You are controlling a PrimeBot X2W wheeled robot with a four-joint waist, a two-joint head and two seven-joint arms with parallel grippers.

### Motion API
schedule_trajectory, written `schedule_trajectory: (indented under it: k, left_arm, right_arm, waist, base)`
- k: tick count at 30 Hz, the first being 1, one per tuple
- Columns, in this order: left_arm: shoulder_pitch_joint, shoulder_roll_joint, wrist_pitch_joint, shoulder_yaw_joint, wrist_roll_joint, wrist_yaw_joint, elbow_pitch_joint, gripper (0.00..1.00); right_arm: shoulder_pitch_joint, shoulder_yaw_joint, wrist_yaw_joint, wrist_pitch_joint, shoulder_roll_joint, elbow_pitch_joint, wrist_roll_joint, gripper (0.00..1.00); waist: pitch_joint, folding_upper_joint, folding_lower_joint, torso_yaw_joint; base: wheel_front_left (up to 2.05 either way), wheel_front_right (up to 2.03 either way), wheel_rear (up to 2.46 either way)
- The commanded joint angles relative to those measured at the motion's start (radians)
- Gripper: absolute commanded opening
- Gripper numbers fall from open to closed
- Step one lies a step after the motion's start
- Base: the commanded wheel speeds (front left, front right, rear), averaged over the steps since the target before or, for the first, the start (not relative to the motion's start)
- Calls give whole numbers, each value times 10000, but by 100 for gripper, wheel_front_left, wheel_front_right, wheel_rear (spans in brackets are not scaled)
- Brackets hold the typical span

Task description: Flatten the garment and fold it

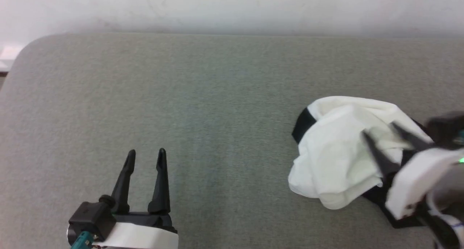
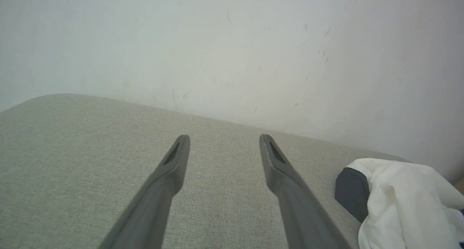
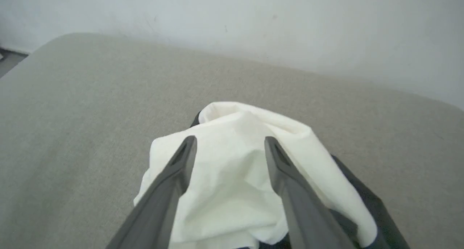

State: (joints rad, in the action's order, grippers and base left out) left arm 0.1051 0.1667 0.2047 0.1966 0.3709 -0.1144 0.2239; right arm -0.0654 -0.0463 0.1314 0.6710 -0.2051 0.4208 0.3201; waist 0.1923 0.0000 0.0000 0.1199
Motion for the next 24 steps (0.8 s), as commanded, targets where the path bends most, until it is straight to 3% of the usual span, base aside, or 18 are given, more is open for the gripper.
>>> schedule_trajectory:
  k: [1,6,12,13,14,15,24]
  left_arm:
    - [22,-49,85,33,54,20,-59,100]
    - [-147,-176,202,139,126,122,-259,100]
    - [-445,-319,318,276,176,266,-565,100]
    - [-475,-340,335,284,186,277,-612,100]
    - [-499,-357,352,289,192,286,-661,100]
    - [-513,-370,368,295,194,295,-717,100]
    - [-415,-374,443,287,208,311,-1012,100]
  right_arm:
    - [-155,297,-7,446,-65,-201,85,100]
    - [-640,1100,-7,2108,-395,-1414,-347,100]
    - [-1272,1294,-7,2698,-214,-2944,-937,100]
    - [-1376,1334,-7,2638,-180,-3063,-999,44]
    - [-1487,1306,-7,2498,-94,-3142,-1037,17]
    - [-1582,1323,-7,2363,-41,-3193,-1059,0]
    - [-3213,1623,-7,436,379,-2824,-865,0]
  waist:
    - [162,0,0,401]
    - [557,0,0,975]
    - [876,0,0,1570]
    - [891,0,0,1621]
    - [885,0,0,1654]
    - [850,0,0,1679]
    - [7,0,0,1498]
  base:
    - [0,0,0]
    - [0,0,0]
    - [0,0,0]
    - [0,0,0]
    - [0,0,0]
    - [0,0,0]
    - [0,0,0]
